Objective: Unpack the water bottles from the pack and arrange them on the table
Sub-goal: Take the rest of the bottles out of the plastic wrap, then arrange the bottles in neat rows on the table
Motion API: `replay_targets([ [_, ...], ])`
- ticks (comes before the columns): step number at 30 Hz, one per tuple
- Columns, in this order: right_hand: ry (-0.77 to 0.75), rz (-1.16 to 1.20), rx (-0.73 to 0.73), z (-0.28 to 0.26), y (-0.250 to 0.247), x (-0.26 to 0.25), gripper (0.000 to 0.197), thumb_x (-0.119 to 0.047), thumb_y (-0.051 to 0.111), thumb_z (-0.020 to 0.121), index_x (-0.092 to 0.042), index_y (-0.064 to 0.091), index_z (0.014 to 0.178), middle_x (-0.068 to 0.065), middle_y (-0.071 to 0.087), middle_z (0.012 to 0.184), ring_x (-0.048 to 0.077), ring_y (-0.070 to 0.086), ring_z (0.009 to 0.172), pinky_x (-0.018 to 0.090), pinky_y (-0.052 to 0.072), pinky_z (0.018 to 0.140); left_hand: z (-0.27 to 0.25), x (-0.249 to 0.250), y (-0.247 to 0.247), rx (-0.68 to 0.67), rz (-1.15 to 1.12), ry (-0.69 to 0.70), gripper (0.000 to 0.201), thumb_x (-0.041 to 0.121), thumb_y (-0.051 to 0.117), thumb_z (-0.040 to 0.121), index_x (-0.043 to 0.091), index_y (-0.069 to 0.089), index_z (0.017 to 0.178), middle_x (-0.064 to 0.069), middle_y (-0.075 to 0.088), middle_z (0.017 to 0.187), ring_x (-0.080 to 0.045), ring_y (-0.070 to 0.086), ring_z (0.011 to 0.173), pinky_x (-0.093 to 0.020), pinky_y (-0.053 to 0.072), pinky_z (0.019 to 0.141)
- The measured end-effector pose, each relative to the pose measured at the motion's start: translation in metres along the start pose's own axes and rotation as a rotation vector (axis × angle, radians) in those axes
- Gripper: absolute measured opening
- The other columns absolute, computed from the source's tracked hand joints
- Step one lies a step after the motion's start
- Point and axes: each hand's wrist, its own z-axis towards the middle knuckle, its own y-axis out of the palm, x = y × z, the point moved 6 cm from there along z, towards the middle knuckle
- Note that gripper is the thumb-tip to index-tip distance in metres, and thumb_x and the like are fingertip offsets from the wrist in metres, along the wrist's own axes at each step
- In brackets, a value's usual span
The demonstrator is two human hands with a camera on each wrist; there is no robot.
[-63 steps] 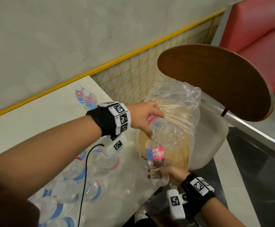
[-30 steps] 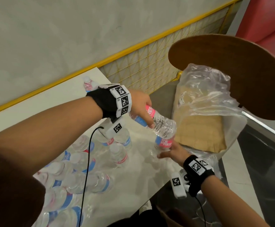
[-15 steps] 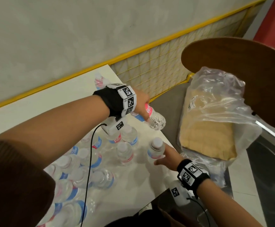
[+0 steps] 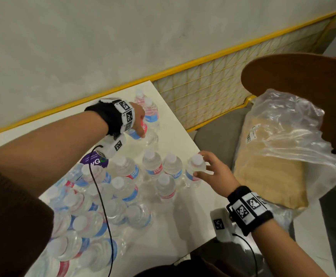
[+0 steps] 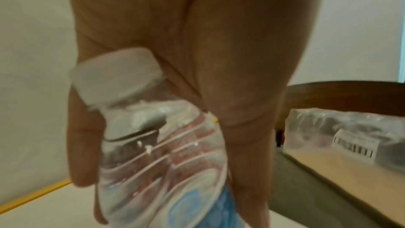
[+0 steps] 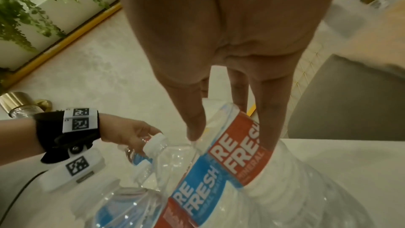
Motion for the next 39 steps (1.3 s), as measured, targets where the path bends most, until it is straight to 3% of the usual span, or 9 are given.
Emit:
replay_targets([
  [8,0.012,-0.007,0.027,0.032,0.007,-0.007,0.045,-0.006,0.068,0.082,-0.029,0.048,0.116,-0.006,0.058,0.117,0.011,0.053,0.107,0.012,0.040,0.083,0.041,-0.014,0.061,-0.114,0.091,0.045,0.060,0.046,0.077,0.067,0.020,0.061,0.119,0.001,0.064,0.110,-0.019,0.059,0.090,-0.029,0.049,0.080],
  [11,0.052,-0.041,-0.025,0.043,0.008,-0.006,0.047,-0.010,0.068,0.083,-0.032,0.047,0.120,-0.002,0.057,0.125,0.014,0.056,0.110,0.022,0.043,0.089,0.016,-0.009,0.051,-0.149,0.030,0.074,0.063,0.032,0.075,0.077,0.017,0.050,0.133,-0.006,0.051,0.134,-0.025,0.056,0.106,-0.029,0.045,0.083],
  [16,0.065,-0.254,-0.045,0.061,0.000,-0.011,0.054,-0.014,0.070,0.079,-0.035,0.048,0.124,0.004,0.057,0.122,0.022,0.059,0.109,0.034,0.050,0.091,0.008,-0.013,0.047,-0.136,-0.089,0.132,0.054,0.022,0.068,0.085,0.020,0.048,0.135,-0.008,0.051,0.134,-0.022,0.052,0.088,-0.024,0.039,0.075],
  [22,0.089,-0.369,-0.128,0.088,0.001,-0.033,0.057,-0.003,0.067,0.081,-0.023,0.046,0.130,0.006,0.058,0.123,0.024,0.059,0.105,0.026,0.046,0.077,0.007,-0.023,0.064,-0.136,-0.043,0.141,0.060,0.017,0.058,0.092,0.020,0.032,0.146,-0.007,0.043,0.143,-0.027,0.054,0.120,-0.026,0.043,0.085],
  [26,0.104,-0.403,-0.176,0.110,0.013,-0.043,0.059,0.000,0.063,0.083,-0.026,0.045,0.133,0.007,0.055,0.130,0.016,0.058,0.087,0.023,0.049,0.067,0.009,-0.031,0.068,-0.167,-0.135,0.145,0.059,0.016,0.057,0.092,0.020,0.033,0.146,-0.010,0.049,0.138,-0.028,0.061,0.110,-0.032,0.048,0.093],
  [28,0.118,-0.440,-0.211,0.119,0.018,-0.048,0.060,-0.001,0.062,0.085,-0.030,0.042,0.134,0.006,0.053,0.131,0.022,0.060,0.096,0.030,0.054,0.071,0.011,-0.033,0.071,-0.137,-0.145,0.156,0.056,0.017,0.054,0.093,0.017,0.034,0.145,-0.011,0.048,0.140,-0.028,0.060,0.108,-0.031,0.046,0.094],
  [30,0.120,-0.542,-0.218,0.127,0.020,-0.056,0.062,-0.008,0.065,0.084,-0.033,0.040,0.135,0.007,0.055,0.126,0.024,0.057,0.106,0.035,0.055,0.078,0.015,-0.032,0.076,-0.116,-0.108,0.164,0.054,0.018,0.048,0.097,0.012,0.029,0.147,-0.010,0.037,0.149,-0.026,0.049,0.127,-0.026,0.036,0.100],
  [34,0.115,-0.579,-0.222,0.135,0.023,-0.079,0.060,-0.022,0.072,0.080,-0.030,0.046,0.133,0.005,0.054,0.107,0.018,0.053,0.099,0.036,0.057,0.076,0.019,-0.032,0.073,-0.067,-0.133,0.162,0.060,0.020,0.058,0.093,0.016,0.031,0.147,-0.005,0.040,0.147,-0.024,0.050,0.126,-0.025,0.039,0.097],
  [39,0.060,-0.775,-0.241,0.152,0.038,-0.093,0.039,-0.010,0.067,0.083,-0.020,0.058,0.120,0.009,0.061,0.113,0.023,0.056,0.092,0.031,0.049,0.076,0.021,-0.032,0.073,-0.073,-0.070,0.169,0.061,0.020,0.060,0.091,0.018,0.033,0.146,-0.004,0.044,0.144,-0.023,0.053,0.123,-0.025,0.042,0.095],
])
